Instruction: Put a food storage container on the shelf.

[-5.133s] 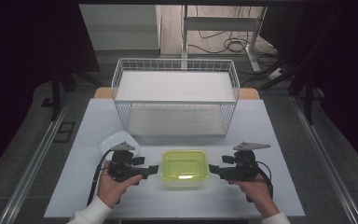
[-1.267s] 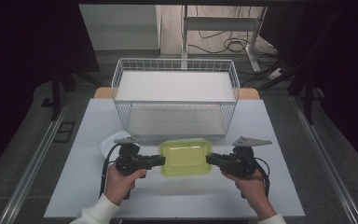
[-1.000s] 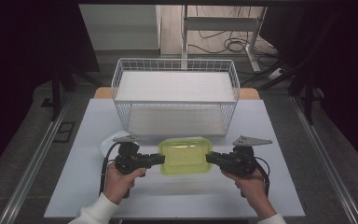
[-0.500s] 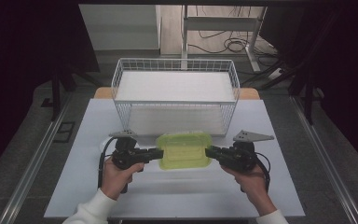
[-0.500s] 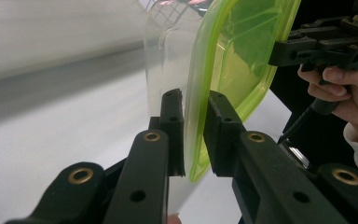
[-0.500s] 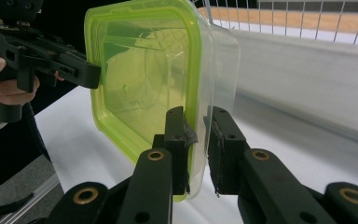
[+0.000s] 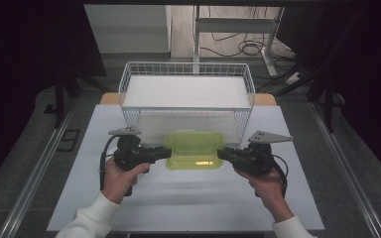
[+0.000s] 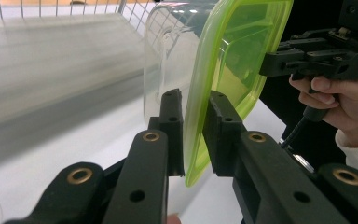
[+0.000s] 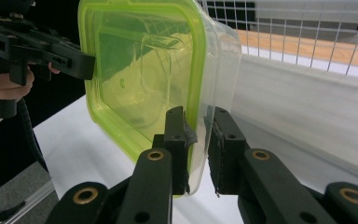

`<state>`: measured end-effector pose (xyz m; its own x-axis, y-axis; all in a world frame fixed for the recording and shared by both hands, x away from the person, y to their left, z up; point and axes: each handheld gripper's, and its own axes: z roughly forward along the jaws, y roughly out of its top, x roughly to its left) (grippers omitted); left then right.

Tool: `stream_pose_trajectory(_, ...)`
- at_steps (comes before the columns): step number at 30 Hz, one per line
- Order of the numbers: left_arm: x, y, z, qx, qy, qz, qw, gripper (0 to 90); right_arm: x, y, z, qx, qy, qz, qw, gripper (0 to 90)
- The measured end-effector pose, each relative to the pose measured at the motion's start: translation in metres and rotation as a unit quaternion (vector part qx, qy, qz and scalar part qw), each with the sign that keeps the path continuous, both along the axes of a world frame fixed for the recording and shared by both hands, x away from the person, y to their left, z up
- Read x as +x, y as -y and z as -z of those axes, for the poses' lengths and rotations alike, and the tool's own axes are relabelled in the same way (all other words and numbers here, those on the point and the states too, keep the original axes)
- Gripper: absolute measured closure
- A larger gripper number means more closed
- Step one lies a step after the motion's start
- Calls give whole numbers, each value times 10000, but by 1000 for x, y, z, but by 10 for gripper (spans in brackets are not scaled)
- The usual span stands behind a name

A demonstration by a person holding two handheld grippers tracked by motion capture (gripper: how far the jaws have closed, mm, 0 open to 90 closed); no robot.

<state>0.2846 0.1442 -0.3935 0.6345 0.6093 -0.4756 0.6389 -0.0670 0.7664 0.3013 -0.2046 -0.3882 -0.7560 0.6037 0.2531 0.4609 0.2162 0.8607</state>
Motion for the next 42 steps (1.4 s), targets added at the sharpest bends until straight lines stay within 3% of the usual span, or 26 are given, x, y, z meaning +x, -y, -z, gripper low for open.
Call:
stream_pose_trajectory(16, 9, -6, -40, 38, 399, -35, 9992, 782, 9, -5, -34, 74, 269, -22, 9996, 783)
stream_pose_trajectory(29, 21, -9, -61, -20, 522, -104, 9986, 784, 21, -8, -57, 150, 396, -10, 9991, 784)
stream_pose_trajectory(42, 48, -14, -86, -71, 619, -103, 9980, 788, 41, -13, -86, 198, 468, 67, 9987, 786)
